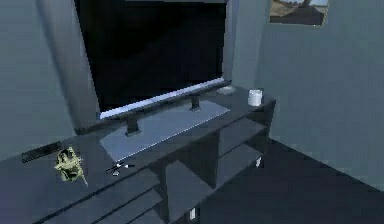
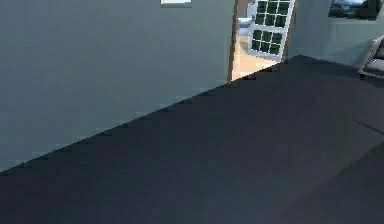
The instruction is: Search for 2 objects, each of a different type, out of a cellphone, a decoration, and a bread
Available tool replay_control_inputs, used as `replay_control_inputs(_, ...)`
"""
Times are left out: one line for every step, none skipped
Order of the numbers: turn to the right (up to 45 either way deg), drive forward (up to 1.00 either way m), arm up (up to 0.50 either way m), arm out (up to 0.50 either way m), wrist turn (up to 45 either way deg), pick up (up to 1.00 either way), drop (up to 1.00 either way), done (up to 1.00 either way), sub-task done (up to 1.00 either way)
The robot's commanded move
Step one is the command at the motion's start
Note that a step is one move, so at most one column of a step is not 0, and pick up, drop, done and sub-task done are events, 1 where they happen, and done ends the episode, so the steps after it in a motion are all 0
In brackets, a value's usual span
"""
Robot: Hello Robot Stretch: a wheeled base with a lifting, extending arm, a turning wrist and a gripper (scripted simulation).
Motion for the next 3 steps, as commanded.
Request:
replay_control_inputs(18.0, 0.0, 0.0, 0.0, 0.0, 0.0, 0.0, 0.0, 0.0)
replay_control_inputs(0.0, 0.3, 0.0, 0.0, 0.0, 0.0, 0.0, 0.0, 0.0)
replay_control_inputs(-45.0, 0.0, 0.0, 0.0, 0.0, 0.0, 0.0, 0.0, 0.0)
